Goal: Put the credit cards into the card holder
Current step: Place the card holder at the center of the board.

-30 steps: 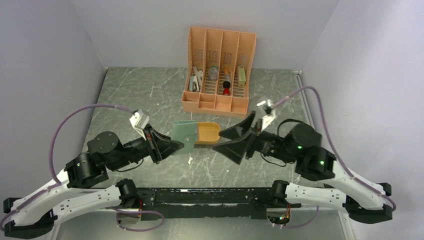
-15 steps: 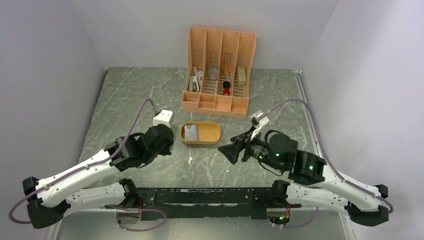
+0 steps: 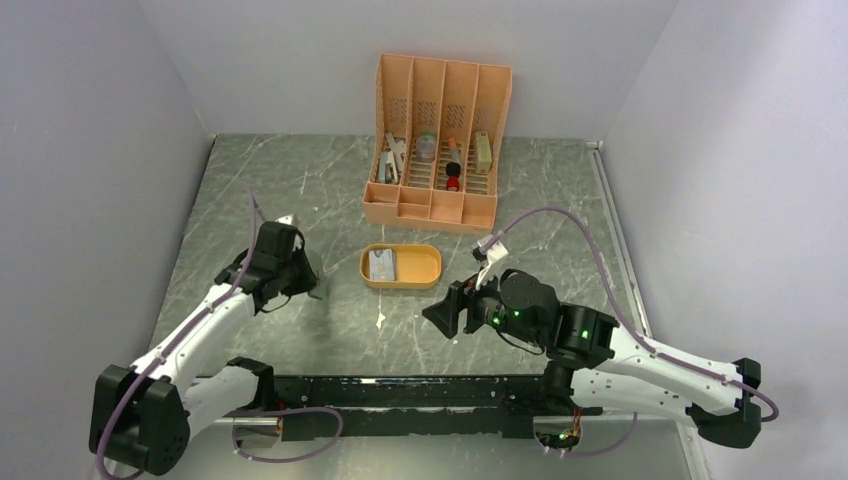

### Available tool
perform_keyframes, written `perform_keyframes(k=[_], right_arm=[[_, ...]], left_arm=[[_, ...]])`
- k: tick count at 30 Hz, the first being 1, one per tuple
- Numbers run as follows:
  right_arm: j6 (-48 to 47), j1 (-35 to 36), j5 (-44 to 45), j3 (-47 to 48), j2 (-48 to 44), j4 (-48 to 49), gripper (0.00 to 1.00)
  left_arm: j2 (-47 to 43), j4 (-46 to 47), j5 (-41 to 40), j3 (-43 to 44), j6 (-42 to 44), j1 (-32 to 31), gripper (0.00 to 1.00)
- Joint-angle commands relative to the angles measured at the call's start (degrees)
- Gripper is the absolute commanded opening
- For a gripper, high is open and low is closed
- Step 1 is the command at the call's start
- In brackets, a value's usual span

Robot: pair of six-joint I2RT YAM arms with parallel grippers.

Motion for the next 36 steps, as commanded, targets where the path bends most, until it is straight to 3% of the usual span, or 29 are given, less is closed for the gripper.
perform_keyframes(k=[1, 10, 19, 36], right_arm=[[2.3, -0.1, 2.0, -1.6, -1.4, 0.6, 0.71], [5.2, -0.1, 9.6, -4.2, -7.0, -0.9, 0.71], [5.1, -0.1, 10.9, -4.1, -8.3, -2.6, 0.71], [6.1, -0.1, 9.4, -4.6, -7.7, -0.6, 0.7]], left_arm=[[-3.5, 16.5, 13.8, -5.9, -6.0, 5.2, 0.05], [-1.5, 33.4, 23.7, -13.2, -12.6, 11.4, 0.05], [0.9, 28.1, 22.3, -14.1, -9.3, 13.0, 0.05], [8.3, 38.6, 28.4, -15.9, -13.7, 13.0, 0.05]])
